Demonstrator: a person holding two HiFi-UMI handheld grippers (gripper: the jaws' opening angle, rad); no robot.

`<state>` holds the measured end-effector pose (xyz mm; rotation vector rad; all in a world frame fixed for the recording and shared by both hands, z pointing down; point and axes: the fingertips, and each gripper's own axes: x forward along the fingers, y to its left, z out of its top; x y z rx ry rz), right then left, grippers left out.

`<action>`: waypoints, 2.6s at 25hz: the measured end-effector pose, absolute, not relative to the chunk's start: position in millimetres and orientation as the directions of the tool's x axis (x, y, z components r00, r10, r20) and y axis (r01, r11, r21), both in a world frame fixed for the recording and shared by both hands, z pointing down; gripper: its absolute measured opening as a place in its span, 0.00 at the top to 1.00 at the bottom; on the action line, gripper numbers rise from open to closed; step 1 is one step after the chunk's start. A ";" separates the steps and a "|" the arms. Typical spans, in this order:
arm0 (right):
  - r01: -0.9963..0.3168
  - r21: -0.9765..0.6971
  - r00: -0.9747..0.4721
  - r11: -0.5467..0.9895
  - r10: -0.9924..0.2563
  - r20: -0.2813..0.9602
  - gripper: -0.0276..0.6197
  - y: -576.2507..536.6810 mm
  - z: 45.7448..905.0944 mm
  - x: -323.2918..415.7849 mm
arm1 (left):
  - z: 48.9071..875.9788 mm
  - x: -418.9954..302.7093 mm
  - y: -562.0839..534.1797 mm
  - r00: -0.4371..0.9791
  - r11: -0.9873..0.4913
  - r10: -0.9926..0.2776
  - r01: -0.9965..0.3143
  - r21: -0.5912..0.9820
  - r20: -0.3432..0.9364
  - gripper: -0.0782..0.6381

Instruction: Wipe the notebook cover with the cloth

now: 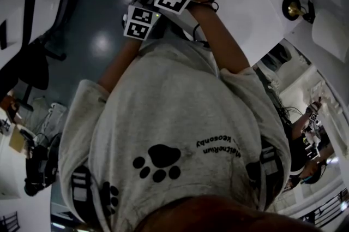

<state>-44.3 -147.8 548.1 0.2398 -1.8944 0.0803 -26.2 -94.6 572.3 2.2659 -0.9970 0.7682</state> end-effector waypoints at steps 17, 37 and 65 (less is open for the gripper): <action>-0.227 0.078 -0.203 0.971 -0.126 0.971 0.85 -142.0 567.1 6.8 | 573.1 -27.8 -93.9 0.559 -0.575 -0.475 -0.782 0.242 0.679 0.87; -0.426 0.112 -0.048 0.898 -0.146 0.988 0.85 -128.2 570.4 121.6 | 573.7 -29.5 -85.9 0.557 -0.582 -0.474 -0.779 0.232 0.682 0.87; -0.218 0.029 -0.286 0.976 -0.092 0.954 0.85 -101.9 552.2 -34.9 | 583.7 -34.4 -73.0 0.548 -0.581 -0.444 -0.778 0.238 0.709 0.87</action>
